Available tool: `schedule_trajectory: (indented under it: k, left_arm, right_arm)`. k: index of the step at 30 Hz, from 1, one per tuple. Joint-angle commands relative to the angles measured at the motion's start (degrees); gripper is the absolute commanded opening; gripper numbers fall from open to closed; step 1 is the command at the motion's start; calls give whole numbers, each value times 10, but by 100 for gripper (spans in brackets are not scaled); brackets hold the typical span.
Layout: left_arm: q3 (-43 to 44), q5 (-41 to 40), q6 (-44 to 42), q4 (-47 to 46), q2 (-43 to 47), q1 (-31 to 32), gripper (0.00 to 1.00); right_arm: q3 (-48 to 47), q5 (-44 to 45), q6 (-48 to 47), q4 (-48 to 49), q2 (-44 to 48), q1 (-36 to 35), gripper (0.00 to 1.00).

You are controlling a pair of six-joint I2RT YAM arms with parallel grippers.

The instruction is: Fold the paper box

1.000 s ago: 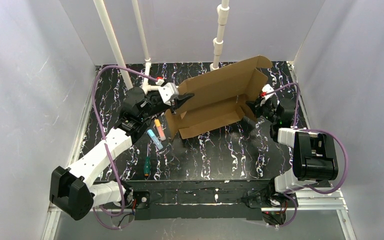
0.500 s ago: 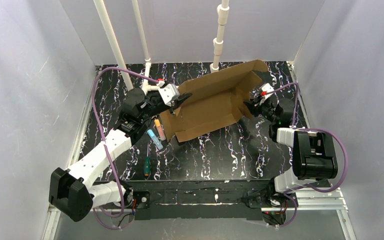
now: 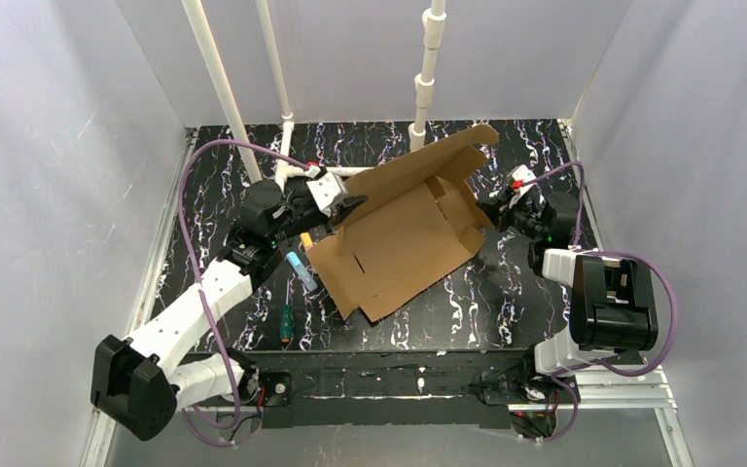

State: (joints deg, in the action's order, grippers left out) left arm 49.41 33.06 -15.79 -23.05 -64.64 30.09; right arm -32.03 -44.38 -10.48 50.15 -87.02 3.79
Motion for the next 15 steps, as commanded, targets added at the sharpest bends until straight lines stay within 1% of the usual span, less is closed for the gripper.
schedule_trajectory:
  k: [1,5,10,12,15]
  left_arm:
    - [-6,17,28,1,39,1,0]
    - [-3,-28,49,0,47,1,0]
    - [7,-30,77,-10,38,1,0]
    - [8,-30,83,-15,38,1,0]
    - [14,-27,89,-17,35,1,0]
  right_arm:
    - [-10,-32,-7,-4,14,1,1]
    - [-14,-42,-14,-25,11,0,1]
    - [-33,-61,-20,-65,4,-1,2]
    - [-40,-69,-21,-73,-1,-1,6]
    - [-46,-73,-22,-79,-6,-1,14]
